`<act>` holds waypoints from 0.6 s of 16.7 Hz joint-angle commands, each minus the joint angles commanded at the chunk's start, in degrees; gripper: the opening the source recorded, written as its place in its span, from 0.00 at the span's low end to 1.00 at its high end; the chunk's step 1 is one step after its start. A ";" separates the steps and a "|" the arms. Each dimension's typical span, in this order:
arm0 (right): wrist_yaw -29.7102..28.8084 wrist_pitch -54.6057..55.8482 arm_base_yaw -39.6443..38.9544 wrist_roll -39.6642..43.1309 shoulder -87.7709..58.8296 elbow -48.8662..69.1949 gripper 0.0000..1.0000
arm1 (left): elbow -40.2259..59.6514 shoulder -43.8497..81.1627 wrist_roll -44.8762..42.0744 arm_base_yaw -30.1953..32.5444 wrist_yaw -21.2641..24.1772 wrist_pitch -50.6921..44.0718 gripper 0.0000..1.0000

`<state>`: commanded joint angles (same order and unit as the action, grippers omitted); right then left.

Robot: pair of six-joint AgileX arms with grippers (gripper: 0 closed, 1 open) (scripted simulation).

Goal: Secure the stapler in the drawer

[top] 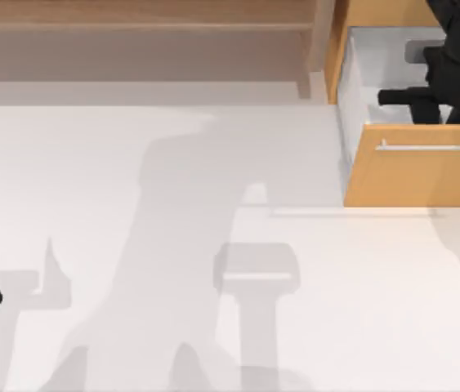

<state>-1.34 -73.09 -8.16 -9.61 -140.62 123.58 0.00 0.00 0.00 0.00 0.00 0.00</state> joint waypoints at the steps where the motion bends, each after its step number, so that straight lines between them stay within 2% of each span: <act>1: 0.00 0.00 0.00 0.00 0.00 0.00 0.00 | 0.00 0.00 0.00 0.00 0.00 0.00 1.00; 2: 0.00 0.00 0.00 0.00 0.00 0.00 0.00 | 0.00 0.00 0.00 0.00 0.00 0.00 1.00; 10: 0.00 0.00 0.00 0.00 0.00 0.00 0.60 | 0.00 0.00 0.00 0.00 0.00 0.00 1.00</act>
<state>-1.34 -73.09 -8.16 -9.61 -140.62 123.58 0.00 0.00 0.00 0.00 0.00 0.00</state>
